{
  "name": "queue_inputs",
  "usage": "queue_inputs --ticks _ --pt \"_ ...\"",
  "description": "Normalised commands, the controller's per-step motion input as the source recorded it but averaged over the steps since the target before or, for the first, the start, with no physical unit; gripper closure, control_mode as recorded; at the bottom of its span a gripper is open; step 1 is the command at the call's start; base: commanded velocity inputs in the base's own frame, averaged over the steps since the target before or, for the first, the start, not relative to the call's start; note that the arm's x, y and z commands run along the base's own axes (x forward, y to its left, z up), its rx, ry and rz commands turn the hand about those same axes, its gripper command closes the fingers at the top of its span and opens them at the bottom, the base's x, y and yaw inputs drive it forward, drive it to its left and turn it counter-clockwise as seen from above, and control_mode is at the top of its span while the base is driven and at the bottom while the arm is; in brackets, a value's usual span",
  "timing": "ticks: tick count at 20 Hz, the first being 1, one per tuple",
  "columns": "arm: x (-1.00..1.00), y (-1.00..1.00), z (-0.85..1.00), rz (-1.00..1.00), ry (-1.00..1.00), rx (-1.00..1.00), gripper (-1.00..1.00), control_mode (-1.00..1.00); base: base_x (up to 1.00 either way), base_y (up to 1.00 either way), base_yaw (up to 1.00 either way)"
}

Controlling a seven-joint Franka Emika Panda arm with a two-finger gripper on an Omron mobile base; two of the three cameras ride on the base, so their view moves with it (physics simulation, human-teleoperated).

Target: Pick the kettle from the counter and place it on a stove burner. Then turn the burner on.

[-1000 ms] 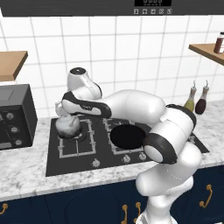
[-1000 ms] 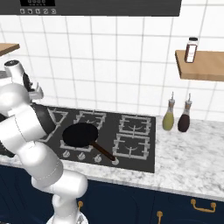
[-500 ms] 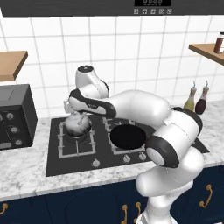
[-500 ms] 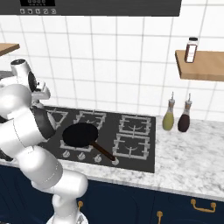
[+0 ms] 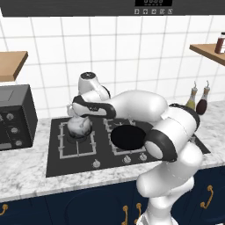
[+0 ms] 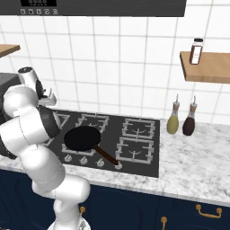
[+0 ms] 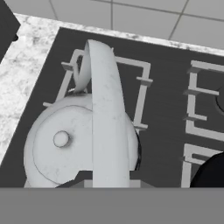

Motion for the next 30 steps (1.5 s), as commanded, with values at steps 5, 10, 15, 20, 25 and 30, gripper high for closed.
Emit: queue_inputs --ticks 5,10,15,20,25,30 --pt "0.34 0.00 -0.26 0.00 0.00 -0.02 1.00 -1.00 0.00 0.00 0.00" --pt "0.31 0.00 -0.27 0.00 0.00 -0.03 1.00 -1.00 0.00 0.00 0.00" --pt "0.23 0.06 -0.19 -0.01 0.00 -0.02 1.00 -1.00 0.00 0.00 0.00" --pt "0.03 0.21 0.01 -0.05 0.00 0.00 1.00 -1.00 0.00 0.00 0.00" --pt "0.00 0.32 0.06 -0.07 0.00 0.00 1.00 -1.00 0.00 0.00 0.00" --pt "0.01 0.17 0.11 -0.10 0.00 0.04 1.00 -1.00 0.00 0.00 0.00"
